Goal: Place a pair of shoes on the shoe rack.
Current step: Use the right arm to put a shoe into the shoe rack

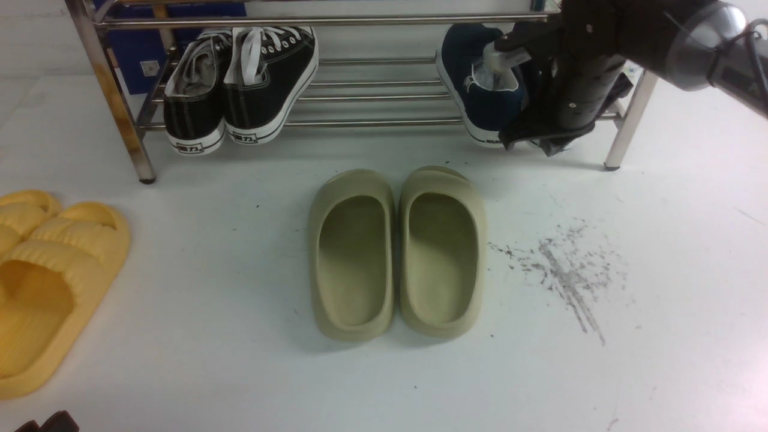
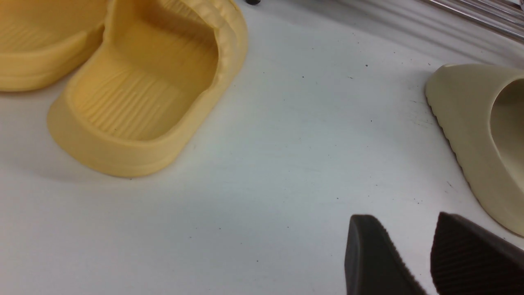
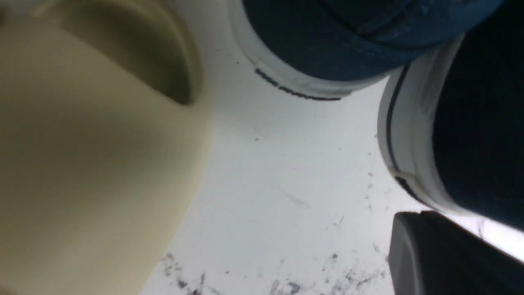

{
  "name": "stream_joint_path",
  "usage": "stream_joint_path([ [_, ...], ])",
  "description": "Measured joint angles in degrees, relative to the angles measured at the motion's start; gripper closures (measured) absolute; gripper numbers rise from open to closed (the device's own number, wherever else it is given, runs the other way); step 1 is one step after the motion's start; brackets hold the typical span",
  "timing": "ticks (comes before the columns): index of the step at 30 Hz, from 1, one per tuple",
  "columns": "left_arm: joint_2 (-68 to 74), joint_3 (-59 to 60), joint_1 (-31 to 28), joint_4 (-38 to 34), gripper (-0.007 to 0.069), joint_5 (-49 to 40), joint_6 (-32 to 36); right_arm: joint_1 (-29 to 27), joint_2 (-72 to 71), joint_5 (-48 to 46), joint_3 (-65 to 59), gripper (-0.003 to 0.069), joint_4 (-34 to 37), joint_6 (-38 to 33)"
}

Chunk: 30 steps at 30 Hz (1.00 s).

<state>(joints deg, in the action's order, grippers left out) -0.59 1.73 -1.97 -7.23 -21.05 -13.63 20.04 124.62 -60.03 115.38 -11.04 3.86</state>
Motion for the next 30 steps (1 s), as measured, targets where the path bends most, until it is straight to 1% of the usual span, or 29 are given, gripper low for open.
stream_joint_path([
  [3, 0.00, 0.00, 0.00, 0.00, 0.0387, 0.00, 0.00, 0.06, 0.22, 0.42, -0.11, 0.0659, -3.66, 3.82],
  [6, 0.00, 0.00, 0.00, 0.00, 0.0387, 0.00, 0.00, 0.06, 0.22, 1.11, -0.11, 0.0659, -5.70, 5.42],
  [12, 0.00, 0.00, 0.00, 0.00, 0.0387, 0.00, 0.00, 0.00, 0.53, 6.15, -0.11, 0.0658, -4.12, 5.68],
  [19, 0.00, 0.00, 0.00, 0.00, 0.0387, 0.00, 0.00, 0.00, 0.53, 6.30, -0.11, 0.0658, -3.40, 5.68],
  [26, 0.00, 0.00, 0.00, 0.00, 0.0387, 0.00, 0.00, 0.00, -1.06, 0.78, -0.11, 0.0655, -2.69, 5.42],
  [30, 0.00, 0.00, 0.00, 0.00, 0.0386, 0.00, 0.00, 0.00, -5.49, -1.84, -0.06, 0.0654, -1.74, 4.55],
])
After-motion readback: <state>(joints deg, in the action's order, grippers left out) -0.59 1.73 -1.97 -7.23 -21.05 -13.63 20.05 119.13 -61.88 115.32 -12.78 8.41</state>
